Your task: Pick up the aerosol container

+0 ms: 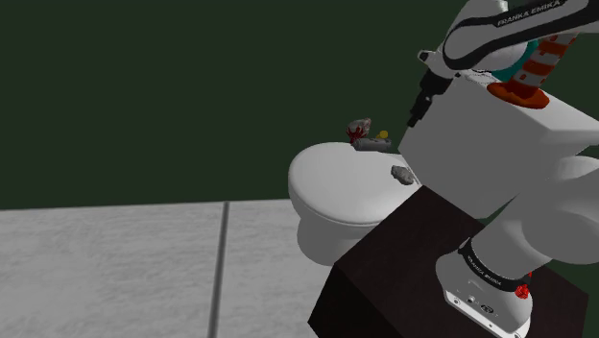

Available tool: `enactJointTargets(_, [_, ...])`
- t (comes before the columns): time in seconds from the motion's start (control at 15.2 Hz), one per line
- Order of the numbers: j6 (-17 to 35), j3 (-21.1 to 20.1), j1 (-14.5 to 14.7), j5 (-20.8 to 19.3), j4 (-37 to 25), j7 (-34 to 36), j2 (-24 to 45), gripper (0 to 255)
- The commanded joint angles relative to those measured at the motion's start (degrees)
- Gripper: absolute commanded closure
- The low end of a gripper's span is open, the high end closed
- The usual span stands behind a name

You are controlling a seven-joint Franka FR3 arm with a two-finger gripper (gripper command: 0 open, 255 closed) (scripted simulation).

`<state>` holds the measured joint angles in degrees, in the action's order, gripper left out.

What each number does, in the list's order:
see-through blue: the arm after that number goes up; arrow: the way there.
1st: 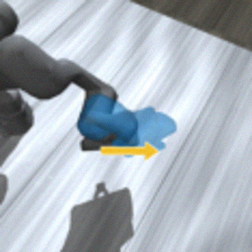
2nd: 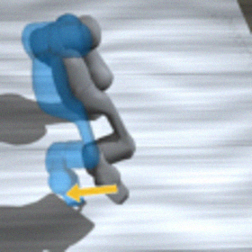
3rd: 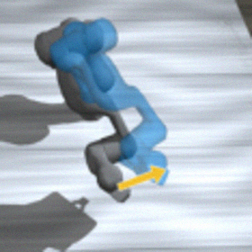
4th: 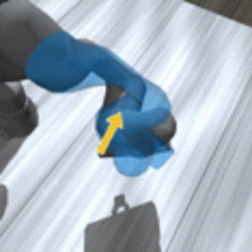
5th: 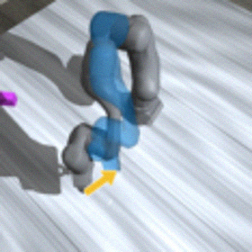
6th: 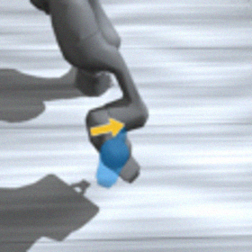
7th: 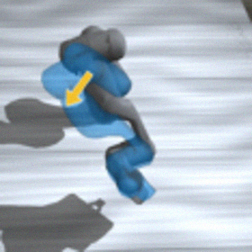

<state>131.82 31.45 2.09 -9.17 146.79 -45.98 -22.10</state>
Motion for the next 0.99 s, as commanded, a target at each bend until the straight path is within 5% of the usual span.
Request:
enactJointTargets(0.0, [3.8, 2.8, 1.8, 2.0, -1.1, -4.8, 4.9, 0])
enactJointTargets(0.2, [8.5, 7.3, 4.8, 7.8, -3.6, -14.0, 12.9, 0])
enactJointTargets(0.46, [12.6, 10.4, 7.0, 21.7, -8.6, -30.0, 25.4, 0])
enactJointTargets(0.66, [13.4, 7.8, 4.0, 32.5, -13.7, -41.8, 34.7, 0])
enactJointTargets(0.92, [13.6, 1.8, -2.8, 41.3, -21.4, -52.6, 45.1, 0])
